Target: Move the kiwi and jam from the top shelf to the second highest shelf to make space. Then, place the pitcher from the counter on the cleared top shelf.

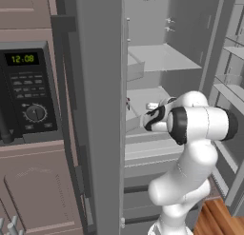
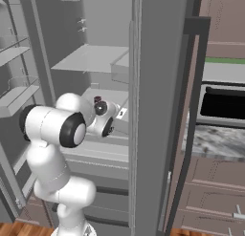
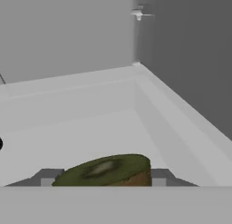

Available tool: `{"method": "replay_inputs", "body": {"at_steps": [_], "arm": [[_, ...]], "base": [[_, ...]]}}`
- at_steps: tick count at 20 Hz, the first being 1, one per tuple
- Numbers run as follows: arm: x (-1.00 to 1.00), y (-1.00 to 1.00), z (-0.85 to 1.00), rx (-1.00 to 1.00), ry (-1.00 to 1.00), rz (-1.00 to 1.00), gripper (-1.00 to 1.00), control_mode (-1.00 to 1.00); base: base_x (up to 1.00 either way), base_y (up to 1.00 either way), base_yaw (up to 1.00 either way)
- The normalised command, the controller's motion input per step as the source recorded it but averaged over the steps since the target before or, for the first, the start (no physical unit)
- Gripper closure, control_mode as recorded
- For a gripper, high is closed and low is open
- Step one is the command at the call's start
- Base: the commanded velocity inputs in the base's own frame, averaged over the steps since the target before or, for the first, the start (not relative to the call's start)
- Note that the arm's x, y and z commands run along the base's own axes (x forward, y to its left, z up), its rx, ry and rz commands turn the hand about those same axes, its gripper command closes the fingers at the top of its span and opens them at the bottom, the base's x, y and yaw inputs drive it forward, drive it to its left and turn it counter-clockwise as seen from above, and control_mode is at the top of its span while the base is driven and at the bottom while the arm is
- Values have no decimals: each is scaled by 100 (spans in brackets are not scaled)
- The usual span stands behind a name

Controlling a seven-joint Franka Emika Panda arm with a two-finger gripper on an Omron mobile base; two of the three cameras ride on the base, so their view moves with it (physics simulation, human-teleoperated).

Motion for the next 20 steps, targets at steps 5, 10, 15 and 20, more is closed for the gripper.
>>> {"method": "replay_inputs", "body": {"at_steps": [5,10,15,20], "arm": [[42,-19,-12,0,0,0,100,-100],[47,-6,-9,0,0,0,100,-100],[39,0,-8,0,0,0,-100,-100],[2,-4,0,0,0,0,-100,-100]], "base": [[0,0,0],[0,0,0],[0,0,0],[0,0,0]]}}
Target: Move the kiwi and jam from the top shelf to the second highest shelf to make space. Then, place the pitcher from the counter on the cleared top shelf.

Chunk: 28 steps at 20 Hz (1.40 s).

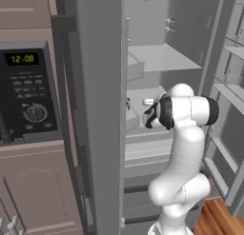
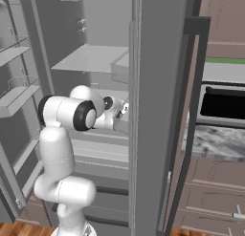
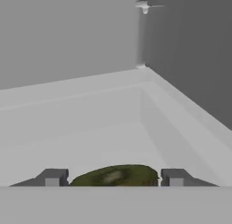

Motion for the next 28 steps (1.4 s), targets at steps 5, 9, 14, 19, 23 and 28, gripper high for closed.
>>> {"method": "replay_inputs", "body": {"at_steps": [5,9,14,19,23,28], "arm": [[-1,0,15,0,0,0,-100,-100],[-13,0,32,0,0,0,-100,-100],[-51,1,37,0,0,0,-100,-100],[-73,22,54,0,1,0,-100,-100],[-80,33,60,0,7,0,-100,-100],[-94,38,58,0,9,0,-100,-100]], "base": [[0,0,0],[0,0,0],[0,0,0],[0,0,0],[0,0,0],[0,0,0]]}}
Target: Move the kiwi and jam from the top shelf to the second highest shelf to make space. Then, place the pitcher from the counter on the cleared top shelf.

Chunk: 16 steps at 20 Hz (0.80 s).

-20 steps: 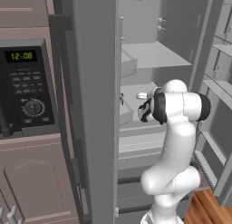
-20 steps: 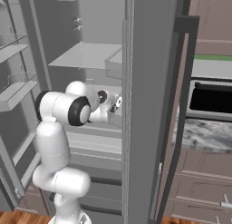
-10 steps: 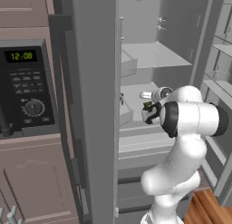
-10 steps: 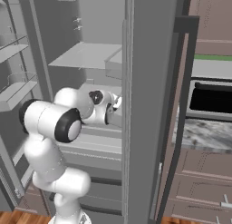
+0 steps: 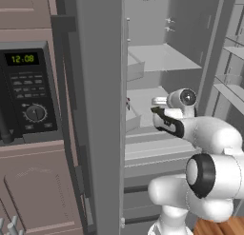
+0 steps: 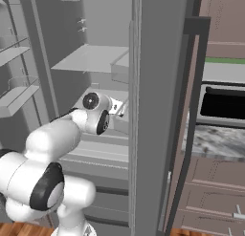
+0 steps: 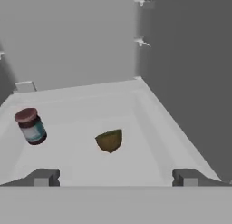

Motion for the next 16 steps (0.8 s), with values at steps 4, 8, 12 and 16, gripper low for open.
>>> {"method": "replay_inputs", "body": {"at_steps": [4,8,12,16], "arm": [[-98,53,61,0,10,0,-100,-100],[-100,52,66,0,9,0,-100,-100],[-100,24,57,0,2,0,-100,-100],[-98,4,61,6,0,0,-100,-100]], "base": [[0,0,0],[0,0,0],[0,0,0],[0,0,0]]}}
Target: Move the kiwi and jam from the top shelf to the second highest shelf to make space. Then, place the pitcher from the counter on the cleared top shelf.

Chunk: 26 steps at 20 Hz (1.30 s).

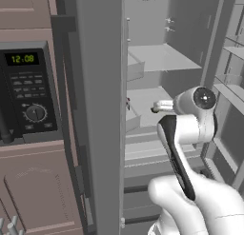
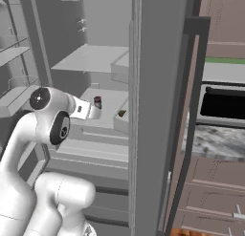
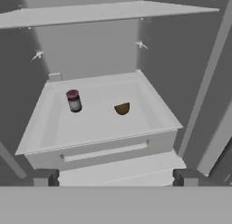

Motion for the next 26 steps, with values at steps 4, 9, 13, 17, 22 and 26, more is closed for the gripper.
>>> {"method": "replay_inputs", "body": {"at_steps": [4,9,13,17,22,26], "arm": [[-91,9,60,6,5,3,-100,-100],[-76,26,48,4,14,9,-100,-100],[-41,4,27,0,15,2,-100,-100],[-22,-3,14,0,1,0,-100,-100],[-9,-1,2,0,0,0,-100,-100],[0,0,0,0,0,0,-100,-100]], "base": [[0,0,0],[0,0,0],[0,0,0],[0,0,0],[0,0,0],[0,0,0]]}}
